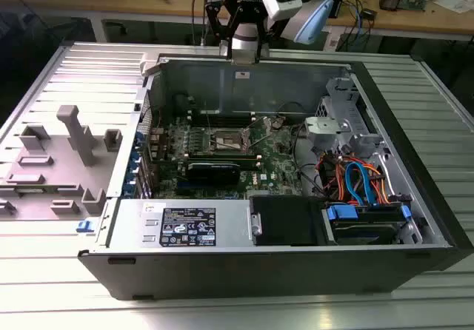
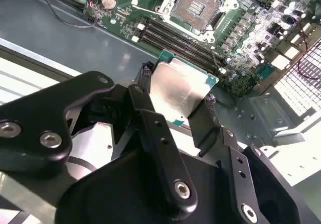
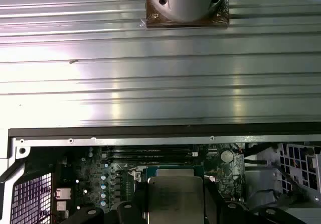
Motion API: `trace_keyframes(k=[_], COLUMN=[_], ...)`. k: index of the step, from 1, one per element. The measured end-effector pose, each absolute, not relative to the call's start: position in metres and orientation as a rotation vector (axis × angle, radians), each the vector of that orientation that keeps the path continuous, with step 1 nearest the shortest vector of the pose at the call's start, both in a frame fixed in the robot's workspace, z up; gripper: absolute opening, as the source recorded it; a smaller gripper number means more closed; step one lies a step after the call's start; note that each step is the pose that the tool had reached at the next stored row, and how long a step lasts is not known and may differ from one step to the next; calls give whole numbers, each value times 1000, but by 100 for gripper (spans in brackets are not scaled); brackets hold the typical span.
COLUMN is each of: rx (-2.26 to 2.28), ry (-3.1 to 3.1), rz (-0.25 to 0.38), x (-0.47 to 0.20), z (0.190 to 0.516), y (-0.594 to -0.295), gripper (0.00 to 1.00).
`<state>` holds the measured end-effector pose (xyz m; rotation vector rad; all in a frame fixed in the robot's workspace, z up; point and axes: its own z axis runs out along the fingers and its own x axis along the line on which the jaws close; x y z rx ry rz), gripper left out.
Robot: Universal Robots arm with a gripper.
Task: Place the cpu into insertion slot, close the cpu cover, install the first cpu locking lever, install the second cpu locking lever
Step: 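Place the cpu into insertion slot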
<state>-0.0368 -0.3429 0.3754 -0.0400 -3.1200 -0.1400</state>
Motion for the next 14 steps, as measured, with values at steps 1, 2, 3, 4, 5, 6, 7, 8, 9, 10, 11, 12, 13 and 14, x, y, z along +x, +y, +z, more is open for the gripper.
trace_keyframes(k=[1, 2, 3, 4, 5, 6, 7, 8, 9, 10, 11, 12, 13, 14], rx=[-40, -40, -40, -40, -40, -40, -43, -59, -92, -127, -140, -141, -142, -142], ry=[-3120, -3120, -3120, -3120, -3120, -3120, -3120, -3120, -3120, -3120, -3120, -3120, -3120, -3120], rz=[-140, -140, -140, -140, -140, -140, -140, -140, -140, -141, -141, -141, -141, -141], x=[-37, -37, -37, -37, -37, -37, -37, -37, -37, -37, -37, -37, -37, -37], z=[375, 375, 375, 375, 375, 375, 375, 375, 375, 375, 375, 375, 375, 375], y=[-343, -343, -343, -343, -343, -343, -343, -343, -343, -343, -343, -343, -343, -343], gripper=[54, 54, 54, 54, 54, 54, 54, 54, 54, 54, 54, 54, 54, 54])
